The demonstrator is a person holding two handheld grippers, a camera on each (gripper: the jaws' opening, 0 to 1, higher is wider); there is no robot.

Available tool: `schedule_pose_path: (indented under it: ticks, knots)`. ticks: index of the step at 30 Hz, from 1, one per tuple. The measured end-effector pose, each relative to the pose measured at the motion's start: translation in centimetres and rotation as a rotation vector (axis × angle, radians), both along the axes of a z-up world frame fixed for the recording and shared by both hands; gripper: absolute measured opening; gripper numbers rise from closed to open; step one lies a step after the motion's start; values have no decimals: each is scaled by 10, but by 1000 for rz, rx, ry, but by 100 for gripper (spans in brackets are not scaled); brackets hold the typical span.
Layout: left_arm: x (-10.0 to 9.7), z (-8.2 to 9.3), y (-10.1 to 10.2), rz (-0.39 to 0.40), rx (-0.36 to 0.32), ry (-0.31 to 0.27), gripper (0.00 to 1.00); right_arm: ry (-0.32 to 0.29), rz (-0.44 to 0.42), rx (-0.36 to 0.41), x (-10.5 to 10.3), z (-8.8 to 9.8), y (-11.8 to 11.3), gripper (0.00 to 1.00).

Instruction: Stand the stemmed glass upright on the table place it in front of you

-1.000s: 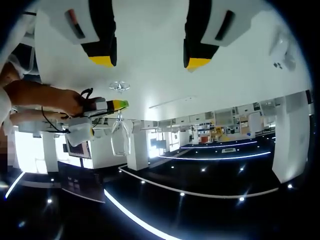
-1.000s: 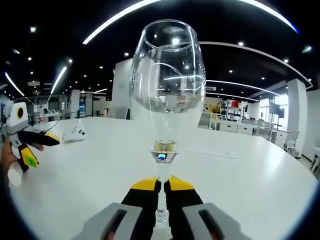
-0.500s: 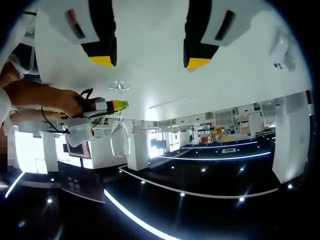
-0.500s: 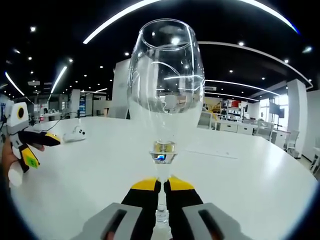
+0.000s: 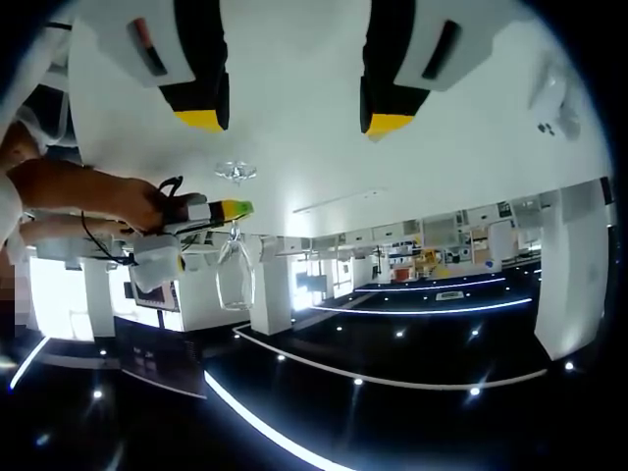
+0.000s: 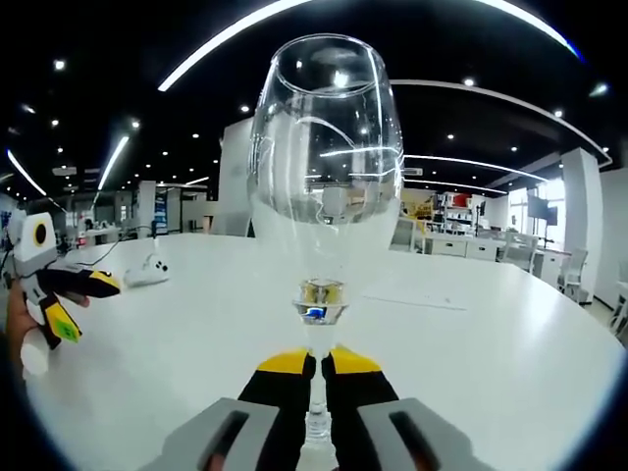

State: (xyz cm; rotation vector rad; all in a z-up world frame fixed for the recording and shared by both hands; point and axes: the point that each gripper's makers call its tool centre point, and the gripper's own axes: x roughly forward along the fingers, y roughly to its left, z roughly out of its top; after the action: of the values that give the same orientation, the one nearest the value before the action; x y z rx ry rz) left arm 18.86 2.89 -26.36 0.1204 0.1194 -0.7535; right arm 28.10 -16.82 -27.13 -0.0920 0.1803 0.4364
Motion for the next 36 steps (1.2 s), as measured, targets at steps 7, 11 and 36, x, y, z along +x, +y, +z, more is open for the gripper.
schedule_pose_path:
  ticks: [7, 11, 36]
  knots:
    - [1, 1, 1, 1, -2, -1, 54, 5, 1, 0, 2, 1, 1, 9]
    - [1, 1, 1, 1, -2, -1, 54, 15, 2, 3, 2, 2, 2, 9]
    - [1, 1, 1, 1, -5, -3, 54, 41, 4, -6, 11, 9, 5, 9]
